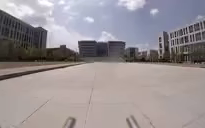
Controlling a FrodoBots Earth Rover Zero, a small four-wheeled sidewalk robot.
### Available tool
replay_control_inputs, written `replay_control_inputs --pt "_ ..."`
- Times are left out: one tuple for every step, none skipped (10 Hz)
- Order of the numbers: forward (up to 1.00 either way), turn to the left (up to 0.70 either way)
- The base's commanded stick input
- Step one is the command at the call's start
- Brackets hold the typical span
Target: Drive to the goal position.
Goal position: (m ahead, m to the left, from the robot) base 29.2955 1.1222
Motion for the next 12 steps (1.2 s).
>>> replay_control_inputs --pt "1.0 0.0" --pt "1.0 0.0" --pt "1.0 0.0" --pt "1.0 0.0" --pt "1.0 0.0" --pt "1.0 0.0" --pt "1.0 0.0" --pt "1.0 0.0" --pt "1.0 0.0" --pt "1.0 0.0" --pt "1.0 0.0" --pt "1.0 0.0"
